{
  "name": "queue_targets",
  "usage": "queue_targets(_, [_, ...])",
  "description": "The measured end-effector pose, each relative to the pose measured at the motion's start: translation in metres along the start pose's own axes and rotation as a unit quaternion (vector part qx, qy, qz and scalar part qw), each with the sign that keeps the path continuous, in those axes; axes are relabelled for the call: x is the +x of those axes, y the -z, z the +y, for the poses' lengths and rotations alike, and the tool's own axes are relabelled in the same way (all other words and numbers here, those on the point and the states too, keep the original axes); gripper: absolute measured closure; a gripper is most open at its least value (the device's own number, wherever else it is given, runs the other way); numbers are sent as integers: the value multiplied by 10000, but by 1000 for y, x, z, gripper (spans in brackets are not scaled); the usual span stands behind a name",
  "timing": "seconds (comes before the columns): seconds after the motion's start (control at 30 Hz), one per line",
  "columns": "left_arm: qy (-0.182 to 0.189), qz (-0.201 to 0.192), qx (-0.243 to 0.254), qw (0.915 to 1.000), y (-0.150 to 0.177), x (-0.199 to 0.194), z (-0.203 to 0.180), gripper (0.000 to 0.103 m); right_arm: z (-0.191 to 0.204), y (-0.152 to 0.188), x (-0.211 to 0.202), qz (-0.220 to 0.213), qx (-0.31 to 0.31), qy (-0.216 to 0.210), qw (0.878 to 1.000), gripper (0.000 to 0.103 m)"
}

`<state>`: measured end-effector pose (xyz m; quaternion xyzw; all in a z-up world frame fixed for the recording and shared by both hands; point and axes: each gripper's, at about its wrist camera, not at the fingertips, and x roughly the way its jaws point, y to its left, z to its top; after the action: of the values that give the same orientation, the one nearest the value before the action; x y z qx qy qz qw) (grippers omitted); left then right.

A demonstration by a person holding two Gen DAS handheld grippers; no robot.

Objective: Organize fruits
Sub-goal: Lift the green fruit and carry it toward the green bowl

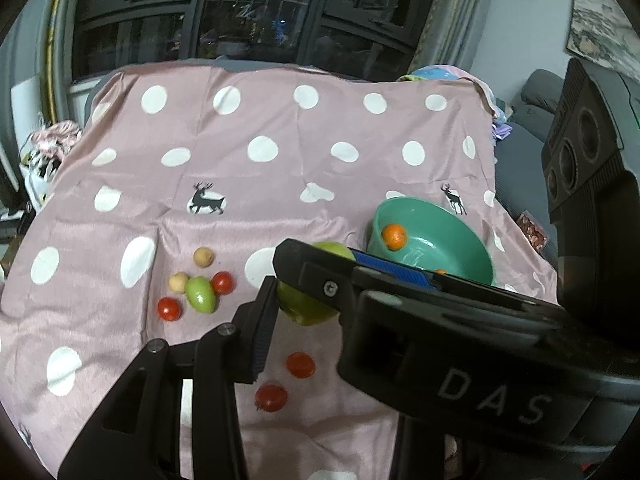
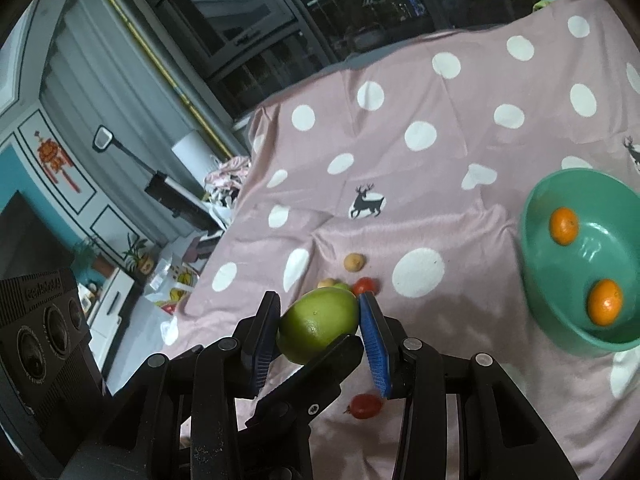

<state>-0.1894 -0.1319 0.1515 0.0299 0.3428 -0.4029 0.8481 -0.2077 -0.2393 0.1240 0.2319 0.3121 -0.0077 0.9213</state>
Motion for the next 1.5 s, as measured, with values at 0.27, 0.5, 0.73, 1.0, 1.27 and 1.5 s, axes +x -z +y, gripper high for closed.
queue_targets(0.27, [147,-53,348,9993,-10,9,-33,64,-25,-6,-26,-362,250,73,9990,60])
queue_targets(0.5, [373,19,548,9978,-15,24,-56,64,-49,-9,-44,-543,535,214,9969,60])
queue_targets(0.73, [487,83,700,9963,-19,34,-70,64,-69,-10,-55,-652,730,258,9949,60])
queue_targets(1.0, [531,130,799,9953,-21,40,-77,64,-77,-11,-58,-702,839,317,9935,60])
queue_targets(1.27, [561,168,1002,9932,-23,48,-91,64,-87,-11,-66,-853,970,439,9906,59])
queue_targets(1.5, [689,262,1139,9908,-25,58,-105,64,-101,-10,-72,-920,1186,535,9872,59])
